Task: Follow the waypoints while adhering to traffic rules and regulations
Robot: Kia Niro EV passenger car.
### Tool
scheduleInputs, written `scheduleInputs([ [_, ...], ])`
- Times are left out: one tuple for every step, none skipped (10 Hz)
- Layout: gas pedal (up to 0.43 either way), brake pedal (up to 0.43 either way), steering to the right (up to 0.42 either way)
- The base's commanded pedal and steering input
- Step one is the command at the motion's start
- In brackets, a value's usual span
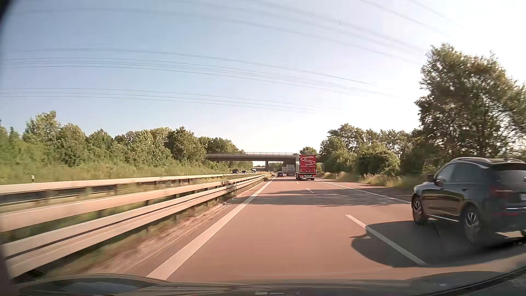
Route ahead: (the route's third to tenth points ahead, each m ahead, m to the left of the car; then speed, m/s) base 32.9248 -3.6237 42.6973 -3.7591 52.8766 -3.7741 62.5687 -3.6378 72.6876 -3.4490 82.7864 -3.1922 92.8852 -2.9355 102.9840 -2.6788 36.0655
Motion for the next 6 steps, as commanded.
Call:
scheduleInputs([
  [0.378, 0.012, 0.003],
  [0.378, 0.012, 0.003],
  [0.378, 0.012, 0.003],
  [0.390, 0.012, 0.003],
  [0.398, 0.012, 0.003],
  [0.398, 0.012, 0.003],
])
